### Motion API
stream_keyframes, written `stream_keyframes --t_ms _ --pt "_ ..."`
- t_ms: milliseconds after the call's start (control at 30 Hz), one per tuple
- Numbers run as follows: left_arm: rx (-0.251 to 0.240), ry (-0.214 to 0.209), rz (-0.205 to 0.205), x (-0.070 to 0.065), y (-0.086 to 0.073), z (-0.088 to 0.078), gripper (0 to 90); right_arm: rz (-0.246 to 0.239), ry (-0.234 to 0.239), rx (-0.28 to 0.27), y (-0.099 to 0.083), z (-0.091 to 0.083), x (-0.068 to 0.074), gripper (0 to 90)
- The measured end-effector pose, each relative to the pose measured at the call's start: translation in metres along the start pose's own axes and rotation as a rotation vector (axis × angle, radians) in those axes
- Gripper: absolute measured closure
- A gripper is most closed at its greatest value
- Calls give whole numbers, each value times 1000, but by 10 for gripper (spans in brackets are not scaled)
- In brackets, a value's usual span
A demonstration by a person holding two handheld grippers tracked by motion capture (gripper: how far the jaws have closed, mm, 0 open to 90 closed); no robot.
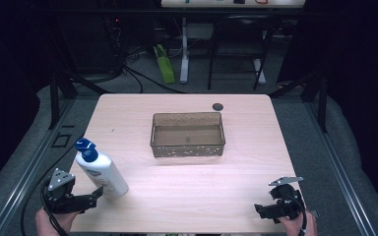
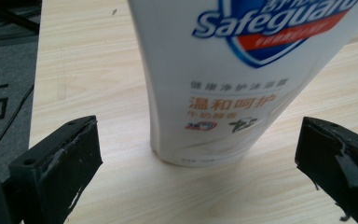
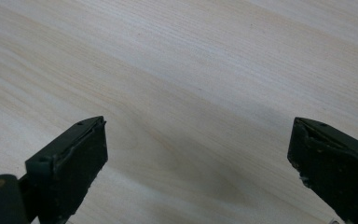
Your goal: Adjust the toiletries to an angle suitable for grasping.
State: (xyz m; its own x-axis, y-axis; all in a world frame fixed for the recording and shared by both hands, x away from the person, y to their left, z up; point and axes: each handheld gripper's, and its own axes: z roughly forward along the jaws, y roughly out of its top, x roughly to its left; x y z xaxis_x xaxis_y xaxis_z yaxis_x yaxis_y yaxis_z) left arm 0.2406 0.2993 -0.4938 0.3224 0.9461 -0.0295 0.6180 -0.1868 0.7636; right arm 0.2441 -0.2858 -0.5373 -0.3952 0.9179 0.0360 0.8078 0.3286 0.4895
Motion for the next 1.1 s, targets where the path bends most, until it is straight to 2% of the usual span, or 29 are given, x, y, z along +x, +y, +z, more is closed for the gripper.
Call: stream_keyframes --t_ms 233,433,467,633,700,767,800,867,900,933,967,1000,1033,1100 --pt "-7 -11 18 -4 1 1 0 8 16 7 0 1 -2 58" --pt "-46 4 9 -6 4 1 0 -5 15 17 1 3 2 58" --pt "-67 22 12 -8 6 -1 0 -7 14 14 1 2 3 59" --pt "-107 55 12 -12 8 -3 13 -3 15 17 1 2 2 59" --pt "-128 73 30 -16 9 -6 27 -11 15 17 1 2 3 59" --pt "-174 91 34 -18 11 -11 55 -14 12 17 1 2 3 60" --pt "-174 91 34 -18 11 -11 61 -14 12 17 1 2 3 60" --pt "-217 89 23 -20 12 -16 85 -15 12 19 1 2 3 61" --pt "-217 89 23 -20 12 -16 86 -15 12 19 1 2 3 61" --pt "-248 91 23 -20 16 -23 87 -12 14 19 1 2 3 61" --pt "-271 82 11 -19 19 -26 88 -12 16 18 1 2 3 61" --pt "-271 82 11 -19 19 -26 90 -12 16 18 1 2 3 61" --pt "-291 65 -4 -19 22 -29 90 -11 16 17 1 2 3 61" --pt "-312 56 -7 -20 26 -31 106 -12 16 18 1 2 3 61"
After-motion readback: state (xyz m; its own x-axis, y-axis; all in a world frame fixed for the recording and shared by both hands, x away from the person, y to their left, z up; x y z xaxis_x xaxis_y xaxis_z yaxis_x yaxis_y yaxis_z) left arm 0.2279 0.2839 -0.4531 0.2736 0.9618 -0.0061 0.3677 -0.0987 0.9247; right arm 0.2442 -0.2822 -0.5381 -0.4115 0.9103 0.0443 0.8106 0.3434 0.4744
